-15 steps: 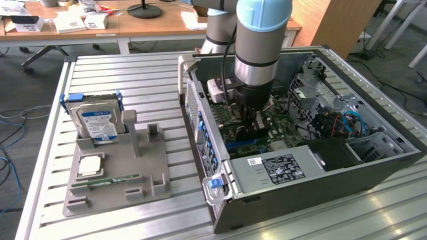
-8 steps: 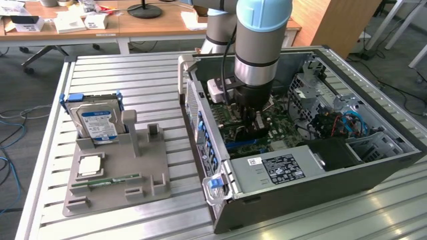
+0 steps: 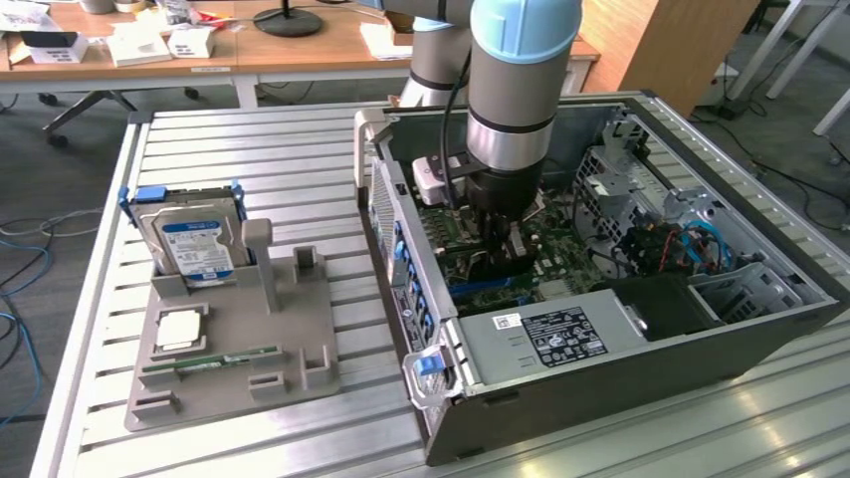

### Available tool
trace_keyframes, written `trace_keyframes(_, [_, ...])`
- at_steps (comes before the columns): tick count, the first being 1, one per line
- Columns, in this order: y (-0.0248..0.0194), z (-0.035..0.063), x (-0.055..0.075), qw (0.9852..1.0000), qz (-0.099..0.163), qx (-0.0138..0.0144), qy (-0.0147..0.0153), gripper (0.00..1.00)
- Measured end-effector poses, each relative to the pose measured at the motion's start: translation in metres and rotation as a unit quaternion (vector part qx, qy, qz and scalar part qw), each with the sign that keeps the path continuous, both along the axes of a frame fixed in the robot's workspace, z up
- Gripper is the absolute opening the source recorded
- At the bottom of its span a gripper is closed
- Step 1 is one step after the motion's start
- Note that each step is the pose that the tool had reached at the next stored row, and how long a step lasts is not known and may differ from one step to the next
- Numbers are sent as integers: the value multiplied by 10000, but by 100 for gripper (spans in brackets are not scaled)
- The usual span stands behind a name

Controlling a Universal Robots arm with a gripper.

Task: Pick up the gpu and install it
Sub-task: 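Insert the gpu into the slot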

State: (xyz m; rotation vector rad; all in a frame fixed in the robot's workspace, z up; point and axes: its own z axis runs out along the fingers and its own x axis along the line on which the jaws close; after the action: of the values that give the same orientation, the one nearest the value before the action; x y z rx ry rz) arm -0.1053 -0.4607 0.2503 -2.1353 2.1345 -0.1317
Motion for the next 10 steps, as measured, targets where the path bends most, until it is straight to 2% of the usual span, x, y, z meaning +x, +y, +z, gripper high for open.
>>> trace_keyframes(10, [0,-11,0,10000,0,-1,0,26])
